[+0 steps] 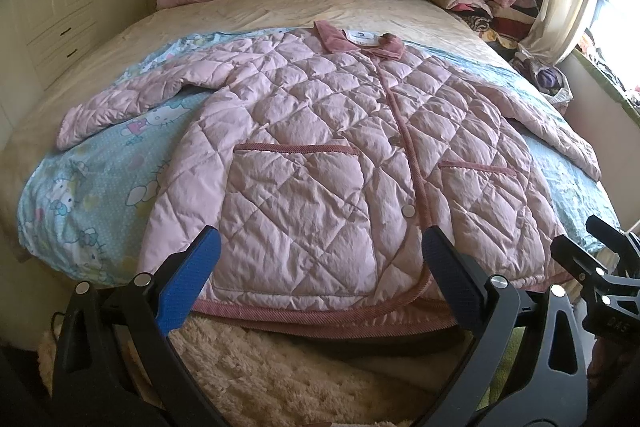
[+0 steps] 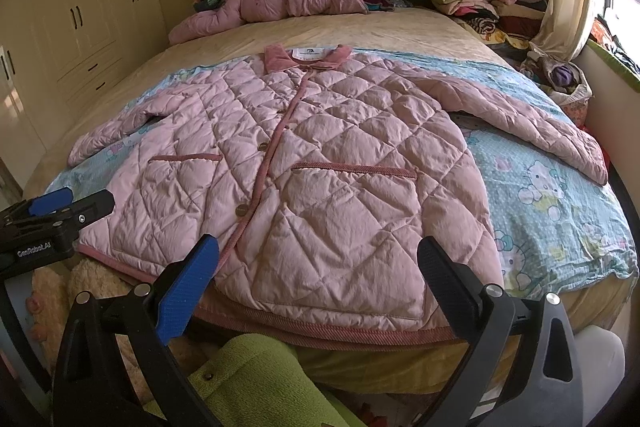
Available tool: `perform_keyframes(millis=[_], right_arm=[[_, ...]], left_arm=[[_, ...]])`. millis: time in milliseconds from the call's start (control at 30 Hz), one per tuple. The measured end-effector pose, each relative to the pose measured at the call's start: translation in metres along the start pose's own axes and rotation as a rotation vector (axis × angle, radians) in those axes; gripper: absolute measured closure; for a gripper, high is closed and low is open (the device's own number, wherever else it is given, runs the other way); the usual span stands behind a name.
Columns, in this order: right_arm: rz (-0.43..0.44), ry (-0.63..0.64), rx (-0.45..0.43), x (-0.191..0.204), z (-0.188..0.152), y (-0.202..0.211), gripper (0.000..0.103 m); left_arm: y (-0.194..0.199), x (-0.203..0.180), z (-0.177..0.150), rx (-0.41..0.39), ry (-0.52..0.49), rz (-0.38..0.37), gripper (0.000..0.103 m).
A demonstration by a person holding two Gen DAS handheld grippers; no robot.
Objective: Fold large clothes
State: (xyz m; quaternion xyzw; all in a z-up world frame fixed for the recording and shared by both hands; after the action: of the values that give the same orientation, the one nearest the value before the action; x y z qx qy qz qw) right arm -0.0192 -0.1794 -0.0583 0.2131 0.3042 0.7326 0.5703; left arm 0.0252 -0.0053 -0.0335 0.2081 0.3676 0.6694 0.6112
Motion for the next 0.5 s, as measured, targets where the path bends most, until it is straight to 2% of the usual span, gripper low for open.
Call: perform_keyframes(millis=[233,500], right_arm=[[0.027,-0.012,-0.03,-0.005,0.019,0.002,0.004],[0.049,-0.014,-0.096,-0.014,0.055,0.009,0.004]], left_arm=[[0.0,0.006,0.007,-0.009,0.002,0.006,0.009],[0.0,0.027,0.042,-0.031,0.028,0.042,0.009]])
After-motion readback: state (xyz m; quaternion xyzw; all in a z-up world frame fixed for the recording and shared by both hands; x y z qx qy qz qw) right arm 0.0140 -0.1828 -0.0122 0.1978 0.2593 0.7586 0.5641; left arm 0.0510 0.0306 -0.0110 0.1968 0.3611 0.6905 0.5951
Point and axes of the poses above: each gripper's, at about its wrist camera, not at the fingertips, and y roughly against the way its jaws point, x to its left, z to its top, the point moved 4 cm from there along -y, roughly the way its jaws point, and after that the axes turned 10 degrees about y, right-handed, at the moved point
